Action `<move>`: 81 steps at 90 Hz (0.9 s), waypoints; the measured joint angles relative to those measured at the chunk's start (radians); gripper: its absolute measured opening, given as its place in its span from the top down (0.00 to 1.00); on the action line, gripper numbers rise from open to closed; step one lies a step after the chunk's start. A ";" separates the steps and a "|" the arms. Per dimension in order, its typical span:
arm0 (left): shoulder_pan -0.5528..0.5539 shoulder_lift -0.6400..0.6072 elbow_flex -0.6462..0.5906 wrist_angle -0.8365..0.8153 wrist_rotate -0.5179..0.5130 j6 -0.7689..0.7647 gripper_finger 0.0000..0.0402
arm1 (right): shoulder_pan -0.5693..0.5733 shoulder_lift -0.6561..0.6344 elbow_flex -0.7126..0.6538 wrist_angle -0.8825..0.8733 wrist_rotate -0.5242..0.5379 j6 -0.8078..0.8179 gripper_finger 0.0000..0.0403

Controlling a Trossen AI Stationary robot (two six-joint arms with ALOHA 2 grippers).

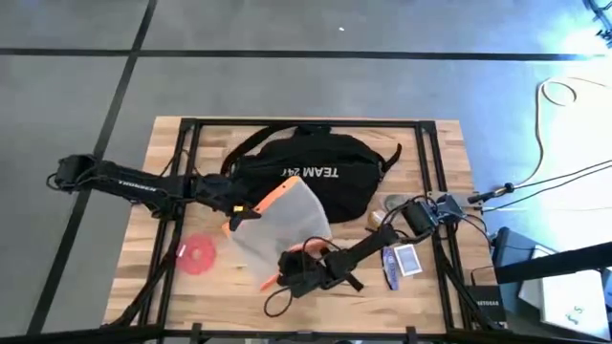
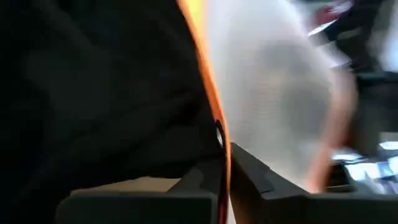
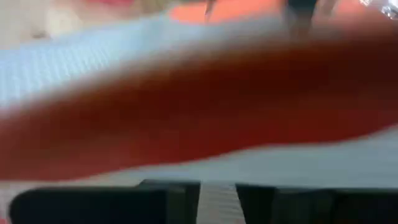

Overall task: Unpack backpack
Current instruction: Remove the black pen from the white zip bag

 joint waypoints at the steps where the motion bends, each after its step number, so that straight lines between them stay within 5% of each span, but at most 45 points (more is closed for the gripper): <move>1: -0.003 0.000 0.000 0.011 0.001 -0.006 1.00 | 0.000 -0.001 0.000 -0.012 0.001 0.009 0.86; 36: -0.068 0.046 0.001 0.106 -0.052 -0.063 1.00 | 0.028 -0.135 0.000 -0.352 0.073 0.153 0.99; 53: -0.097 0.058 0.001 0.258 -0.121 -0.095 1.00 | 0.048 -0.172 0.000 -0.390 0.073 0.156 1.00; 81: -0.130 0.062 0.001 0.265 -0.156 -0.079 0.95 | 0.058 -0.183 0.000 -0.394 0.082 0.159 1.00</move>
